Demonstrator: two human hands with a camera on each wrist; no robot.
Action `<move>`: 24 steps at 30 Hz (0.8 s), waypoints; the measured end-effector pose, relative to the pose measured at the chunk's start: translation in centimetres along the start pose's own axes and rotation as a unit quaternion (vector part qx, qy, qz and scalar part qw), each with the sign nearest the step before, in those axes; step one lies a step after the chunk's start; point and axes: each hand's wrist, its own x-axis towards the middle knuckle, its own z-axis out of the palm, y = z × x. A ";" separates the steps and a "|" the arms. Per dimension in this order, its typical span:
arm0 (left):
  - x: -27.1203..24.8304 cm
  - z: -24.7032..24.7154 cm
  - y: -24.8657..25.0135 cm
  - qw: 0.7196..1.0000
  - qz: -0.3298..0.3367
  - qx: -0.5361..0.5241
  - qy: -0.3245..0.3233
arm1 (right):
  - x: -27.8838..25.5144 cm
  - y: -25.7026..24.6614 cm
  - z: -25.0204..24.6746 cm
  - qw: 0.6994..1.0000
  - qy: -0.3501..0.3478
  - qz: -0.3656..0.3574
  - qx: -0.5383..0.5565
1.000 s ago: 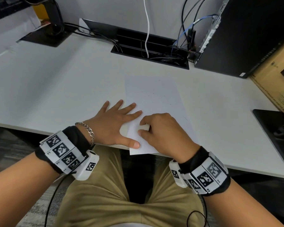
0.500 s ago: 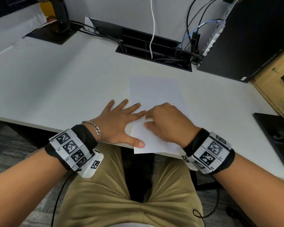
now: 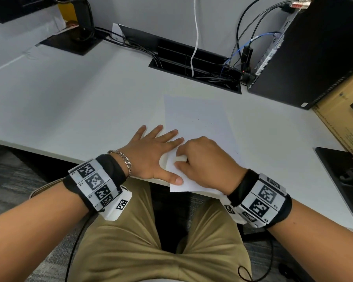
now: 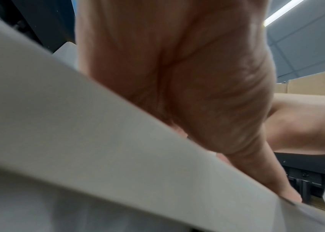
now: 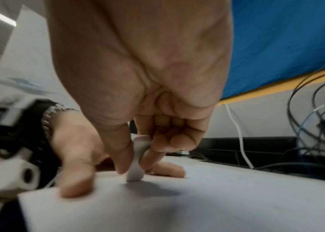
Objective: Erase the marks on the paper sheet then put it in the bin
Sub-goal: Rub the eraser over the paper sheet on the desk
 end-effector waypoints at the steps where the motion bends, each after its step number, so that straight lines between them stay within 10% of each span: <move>1: 0.0 0.0 0.0 1.000 -0.002 0.001 -0.001 | -0.2 -0.1 0.1 1.000 -0.006 -0.007 0.006; 24: 0.2 -0.3 -0.1 0.999 -0.003 0.022 -0.025 | -0.3 4.1 -0.8 0.999 0.017 0.026 0.033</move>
